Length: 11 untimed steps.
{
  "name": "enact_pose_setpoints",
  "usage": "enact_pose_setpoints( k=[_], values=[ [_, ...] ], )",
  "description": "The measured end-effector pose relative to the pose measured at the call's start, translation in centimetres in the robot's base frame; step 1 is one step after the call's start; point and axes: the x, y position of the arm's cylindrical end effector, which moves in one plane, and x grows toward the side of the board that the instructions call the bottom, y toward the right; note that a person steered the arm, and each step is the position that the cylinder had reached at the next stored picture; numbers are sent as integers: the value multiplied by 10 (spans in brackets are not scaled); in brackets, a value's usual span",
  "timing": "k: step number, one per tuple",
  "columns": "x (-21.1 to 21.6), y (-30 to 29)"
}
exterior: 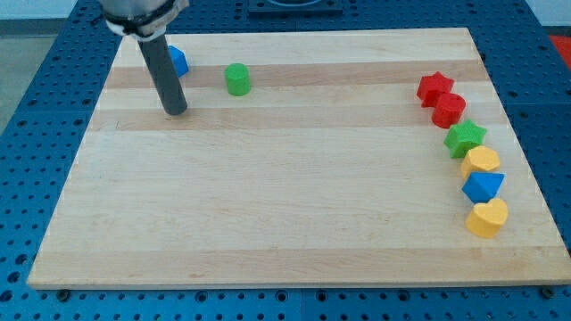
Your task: Place your arm above the red star
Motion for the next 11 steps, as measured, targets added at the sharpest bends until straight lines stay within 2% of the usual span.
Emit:
enact_pose_setpoints(
  k=[2,3,5,7,9,11],
  values=[
    [-78,76],
    [-97,129],
    [-98,175],
    [-98,256],
    [-74,332],
    [-42,371]
  ],
)
